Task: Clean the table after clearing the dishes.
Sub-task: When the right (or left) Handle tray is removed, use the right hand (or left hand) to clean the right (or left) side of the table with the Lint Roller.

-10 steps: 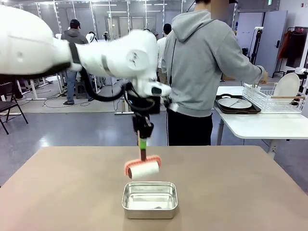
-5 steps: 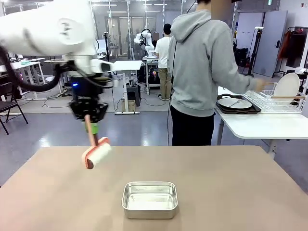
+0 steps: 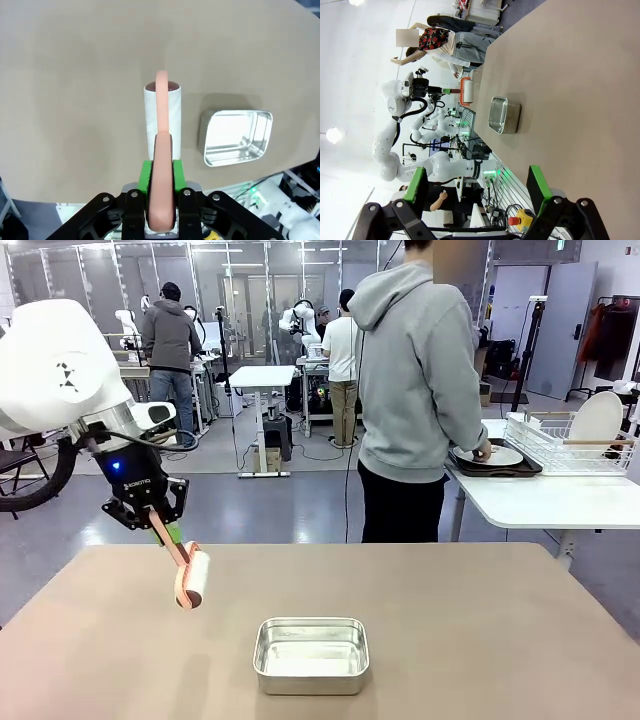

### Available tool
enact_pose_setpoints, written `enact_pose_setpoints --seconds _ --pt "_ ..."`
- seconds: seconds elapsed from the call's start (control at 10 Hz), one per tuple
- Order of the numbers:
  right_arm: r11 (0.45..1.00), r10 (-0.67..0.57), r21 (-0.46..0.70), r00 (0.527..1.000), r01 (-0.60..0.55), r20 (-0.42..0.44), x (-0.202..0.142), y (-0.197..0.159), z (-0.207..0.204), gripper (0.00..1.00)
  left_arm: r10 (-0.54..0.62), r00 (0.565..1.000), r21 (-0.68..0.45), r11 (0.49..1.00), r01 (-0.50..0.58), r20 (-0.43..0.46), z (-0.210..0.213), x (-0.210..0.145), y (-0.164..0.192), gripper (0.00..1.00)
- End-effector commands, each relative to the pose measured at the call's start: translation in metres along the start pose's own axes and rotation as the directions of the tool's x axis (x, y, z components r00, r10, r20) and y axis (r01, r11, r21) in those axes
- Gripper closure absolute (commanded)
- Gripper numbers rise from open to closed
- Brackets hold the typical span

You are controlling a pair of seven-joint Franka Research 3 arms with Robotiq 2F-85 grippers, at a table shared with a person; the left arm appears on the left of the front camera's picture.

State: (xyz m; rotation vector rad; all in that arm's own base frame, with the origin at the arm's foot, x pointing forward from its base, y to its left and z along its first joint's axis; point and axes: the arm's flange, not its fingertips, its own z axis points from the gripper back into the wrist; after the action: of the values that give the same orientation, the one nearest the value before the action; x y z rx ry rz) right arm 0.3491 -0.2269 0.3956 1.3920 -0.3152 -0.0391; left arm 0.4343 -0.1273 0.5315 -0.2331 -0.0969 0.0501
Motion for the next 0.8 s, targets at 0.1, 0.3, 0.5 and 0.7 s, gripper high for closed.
enact_pose_setpoints --seconds 0.1,0.3,0.5,0.7 --pt "1.000 0.008 0.001 1.000 -0.008 0.000 -0.001 0.003 0.000 0.00 -0.028 0.999 0.030 0.999 0.029 -0.038 0.016 0.002 -0.007 0.98" --pt "1.000 0.008 0.001 1.000 -0.008 0.000 -0.001 0.003 0.000 0.00 -0.017 1.000 0.011 1.000 0.017 -0.024 0.010 -0.001 -0.006 0.79" --pt "1.000 0.008 0.001 1.000 -0.008 0.000 -0.001 0.003 0.000 0.00 -0.137 0.981 -0.160 0.980 0.114 -0.139 0.002 0.021 0.024 0.79" --pt "1.000 0.008 0.001 1.000 -0.008 0.000 -0.001 0.003 0.000 0.00 -0.151 0.985 -0.227 0.965 0.128 -0.088 -0.018 0.025 0.049 0.79"
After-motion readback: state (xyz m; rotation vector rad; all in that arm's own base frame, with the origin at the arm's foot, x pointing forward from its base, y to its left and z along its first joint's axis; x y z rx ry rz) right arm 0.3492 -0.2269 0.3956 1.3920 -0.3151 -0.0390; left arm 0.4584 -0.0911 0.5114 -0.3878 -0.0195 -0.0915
